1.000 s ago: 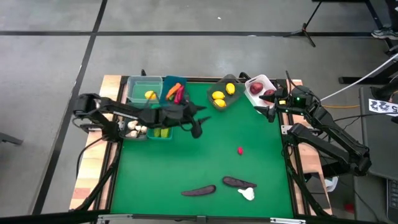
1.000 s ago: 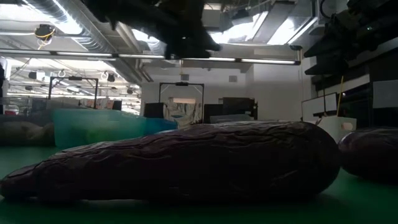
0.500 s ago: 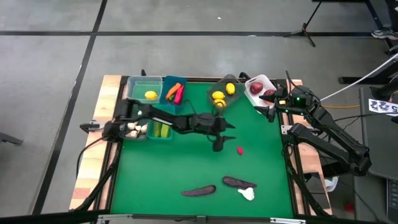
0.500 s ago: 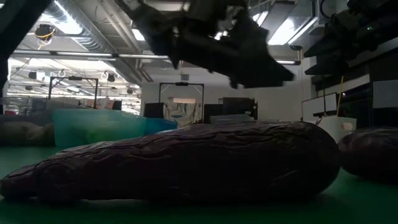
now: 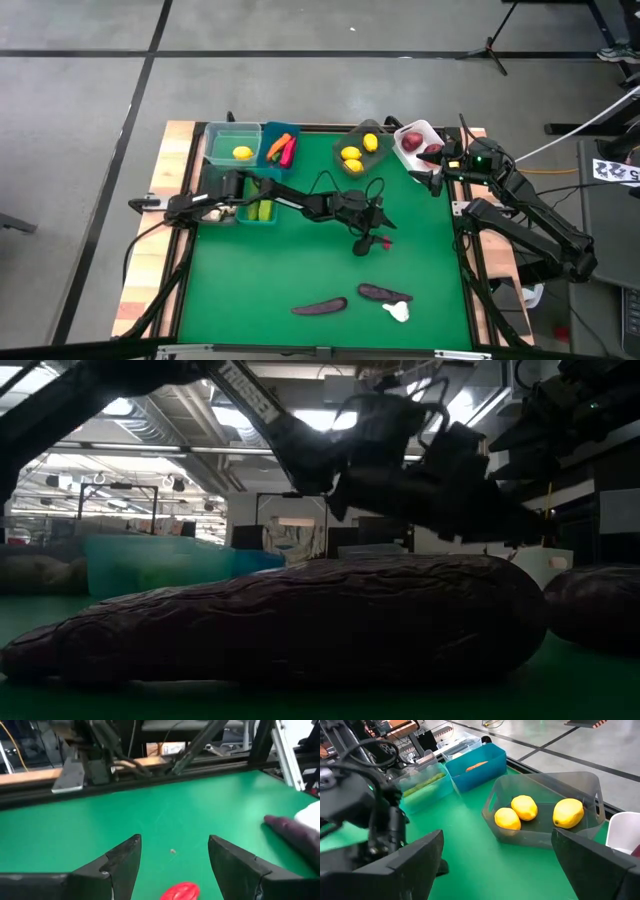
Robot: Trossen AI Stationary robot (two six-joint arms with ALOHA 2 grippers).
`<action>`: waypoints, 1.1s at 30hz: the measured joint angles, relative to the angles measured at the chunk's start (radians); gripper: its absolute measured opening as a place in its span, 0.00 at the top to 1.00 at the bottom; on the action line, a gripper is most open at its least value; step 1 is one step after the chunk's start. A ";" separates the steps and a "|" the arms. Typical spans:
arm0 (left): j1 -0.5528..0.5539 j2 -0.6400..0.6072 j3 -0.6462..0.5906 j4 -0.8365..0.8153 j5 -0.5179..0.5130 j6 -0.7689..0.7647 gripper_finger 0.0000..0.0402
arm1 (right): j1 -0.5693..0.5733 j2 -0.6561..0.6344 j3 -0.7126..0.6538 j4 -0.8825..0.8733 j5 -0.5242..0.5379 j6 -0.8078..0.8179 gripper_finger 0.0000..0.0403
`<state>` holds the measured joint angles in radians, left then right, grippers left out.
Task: Sort produce into baskets
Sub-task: Put the red pepper into the blue bin
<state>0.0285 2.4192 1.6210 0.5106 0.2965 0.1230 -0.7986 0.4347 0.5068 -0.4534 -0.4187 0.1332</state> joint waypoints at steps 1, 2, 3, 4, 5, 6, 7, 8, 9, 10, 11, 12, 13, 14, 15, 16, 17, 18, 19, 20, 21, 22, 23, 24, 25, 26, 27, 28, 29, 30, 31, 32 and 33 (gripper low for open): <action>0.002 0.014 0.011 0.002 0.002 -0.001 0.44 | 0.000 0.000 0.000 0.000 0.000 0.000 0.08; 0.005 0.023 0.014 0.001 0.004 -0.009 0.44 | 0.000 0.000 0.000 0.000 0.000 0.000 0.08; 0.009 0.034 0.018 0.002 0.013 -0.016 0.44 | 0.000 0.000 0.000 0.000 0.000 0.000 0.08; 0.012 0.044 0.024 0.003 0.019 -0.022 0.44 | 0.000 0.000 0.000 0.000 0.000 0.000 0.08; 0.015 0.054 0.027 0.002 0.023 -0.026 0.44 | 0.000 0.000 0.000 0.000 0.000 0.000 0.08; 0.016 0.063 0.032 0.003 0.025 -0.035 0.44 | 0.000 0.000 0.000 0.000 0.000 0.000 0.08; 0.017 0.072 0.034 0.002 0.025 -0.041 0.44 | 0.000 0.000 0.000 0.000 0.000 0.000 0.08; 0.018 0.081 0.039 0.003 0.025 -0.044 0.44 | 0.000 0.000 0.000 0.000 0.000 0.000 0.08; 0.020 0.084 0.039 -0.003 0.025 -0.050 0.44 | 0.000 0.000 0.000 0.000 0.000 0.000 0.08; 0.020 0.084 0.039 -0.013 0.025 -0.053 0.44 | 0.000 0.000 0.000 0.000 0.000 0.000 0.08; 0.019 0.084 0.039 -0.016 0.026 -0.051 0.44 | 0.000 0.000 0.000 0.000 0.000 0.000 0.08; 0.017 0.084 0.040 -0.023 0.026 -0.044 0.44 | 0.000 0.000 0.000 0.000 0.000 0.000 0.08; 0.015 0.084 0.041 -0.026 0.026 -0.040 0.44 | 0.000 0.000 0.000 0.000 0.000 0.000 0.08; 0.013 0.083 0.041 -0.029 0.027 -0.039 0.44 | 0.000 0.000 0.000 0.000 0.000 0.000 0.08; 0.012 0.084 0.040 -0.031 0.029 -0.039 0.44 | 0.000 0.000 0.000 0.000 0.000 0.000 0.08; 0.010 0.084 0.040 -0.035 0.032 -0.039 0.44 | 0.000 0.000 0.000 0.000 0.000 0.000 0.08; 0.009 0.084 0.040 -0.038 0.033 -0.039 0.44 | 0.000 0.000 0.000 0.001 0.000 0.000 0.08; 0.007 0.084 0.041 -0.046 0.034 -0.037 0.44 | 0.000 0.000 0.000 0.001 0.000 0.000 0.08; 0.007 0.091 0.041 -0.047 0.035 -0.035 0.44 | 0.000 0.000 0.000 0.001 0.000 0.000 0.08; 0.006 0.095 0.042 -0.050 0.036 -0.039 0.44 | 0.000 0.000 0.000 0.001 0.000 0.000 0.08; 0.006 0.101 0.041 -0.063 0.036 -0.045 0.44 | 0.000 0.000 0.000 0.001 0.000 0.000 0.08; 0.005 0.115 0.041 -0.059 0.036 -0.049 0.44 | 0.000 0.000 0.000 0.001 0.000 0.000 0.08; 0.003 0.125 0.045 -0.047 0.041 -0.046 0.44 | 0.000 0.000 0.000 0.002 0.000 0.000 0.08; 0.002 0.126 0.050 -0.055 0.041 -0.054 0.44 | 0.000 0.000 0.000 0.002 0.000 0.000 0.08; 0.000 0.131 0.052 -0.052 0.039 -0.061 0.44 | 0.000 0.000 0.000 0.002 0.000 0.000 0.08; -0.002 0.140 0.052 -0.039 0.036 -0.063 0.44 | 0.000 0.000 0.000 0.002 0.000 0.000 0.08; -0.002 0.144 0.052 -0.033 0.035 -0.069 0.44 | 0.000 0.000 0.000 0.002 0.000 0.000 0.08; -0.002 0.144 0.053 -0.038 0.035 -0.085 0.44 | 0.000 0.000 0.000 0.002 0.000 -0.001 0.08; -0.002 0.144 0.053 -0.035 0.035 -0.091 0.44 | 0.001 0.000 0.000 0.003 0.001 0.000 0.08; -0.002 0.144 0.053 -0.037 0.035 -0.092 0.44 | 0.000 0.000 0.000 0.003 0.002 -0.001 0.08; -0.002 0.144 0.053 -0.037 0.036 -0.091 0.44 | 0.000 0.000 0.000 0.003 0.002 0.000 0.08; -0.002 0.144 0.053 -0.035 0.037 -0.090 0.44 | 0.000 0.000 0.000 0.003 0.005 -0.001 0.08; -0.002 0.145 0.052 -0.031 0.037 -0.090 0.44 | 0.000 0.000 0.000 0.003 0.007 -0.001 0.08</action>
<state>0.0269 2.5639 1.6735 0.4801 0.3336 0.0334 -0.7982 0.4347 0.5068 -0.4503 -0.4118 0.1326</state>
